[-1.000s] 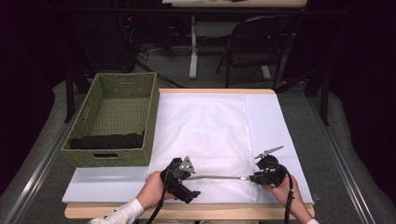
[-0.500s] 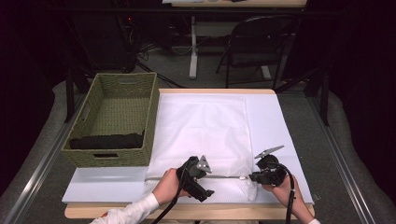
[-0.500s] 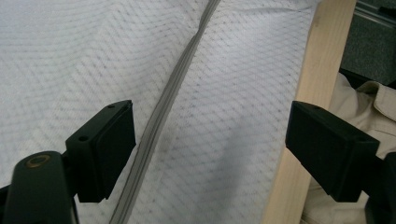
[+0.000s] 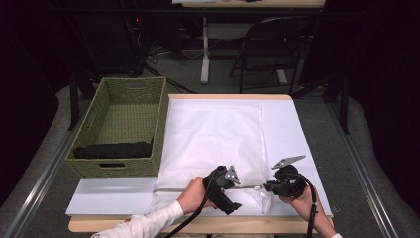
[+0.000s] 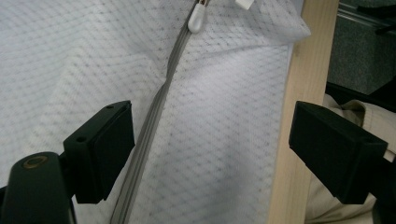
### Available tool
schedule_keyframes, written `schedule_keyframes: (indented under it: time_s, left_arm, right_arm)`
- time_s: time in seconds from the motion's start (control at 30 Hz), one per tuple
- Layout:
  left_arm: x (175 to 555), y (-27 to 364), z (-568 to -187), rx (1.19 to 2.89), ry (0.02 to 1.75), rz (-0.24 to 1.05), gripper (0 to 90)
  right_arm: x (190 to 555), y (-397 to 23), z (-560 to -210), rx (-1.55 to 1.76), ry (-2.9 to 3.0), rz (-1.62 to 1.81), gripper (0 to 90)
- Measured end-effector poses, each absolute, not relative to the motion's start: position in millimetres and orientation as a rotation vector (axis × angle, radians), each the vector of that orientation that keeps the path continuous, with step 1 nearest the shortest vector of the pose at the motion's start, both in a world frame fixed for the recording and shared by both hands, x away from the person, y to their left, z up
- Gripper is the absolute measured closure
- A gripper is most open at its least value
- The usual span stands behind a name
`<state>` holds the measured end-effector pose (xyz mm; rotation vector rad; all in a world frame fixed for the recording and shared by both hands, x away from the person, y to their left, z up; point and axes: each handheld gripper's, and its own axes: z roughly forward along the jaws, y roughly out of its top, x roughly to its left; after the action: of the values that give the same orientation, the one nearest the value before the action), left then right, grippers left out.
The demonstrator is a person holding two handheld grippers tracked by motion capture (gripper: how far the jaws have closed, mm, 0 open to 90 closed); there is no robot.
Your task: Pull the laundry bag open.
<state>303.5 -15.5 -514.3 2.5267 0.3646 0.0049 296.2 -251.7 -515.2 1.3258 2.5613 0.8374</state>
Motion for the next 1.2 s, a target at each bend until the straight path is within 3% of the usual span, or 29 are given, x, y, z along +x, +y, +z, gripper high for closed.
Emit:
schedule_keyframes:
  time_s: [0.17, 0.33, 0.63, 1.2]
  left_arm:
    - [308, -30, -523, 2.533, 0.341, -0.025, 16.6]
    - [309, -41, -522, 2.523, 0.314, -0.013, 31.5]
    - [313, -55, -527, 2.541, 0.294, 0.001, 40.0]
    - [319, -65, -536, 2.509, 0.295, -0.012, 65.7]
  right_arm:
    - [295, -253, -515, 1.305, 2.563, 0.843, 83.9]
    - [295, -251, -515, 1.273, 2.569, 0.85, 83.9]
    - [290, -246, -511, 1.236, 2.57, 0.858, 84.0]
    - [288, -242, -510, 1.208, 2.574, 0.864, 84.0]
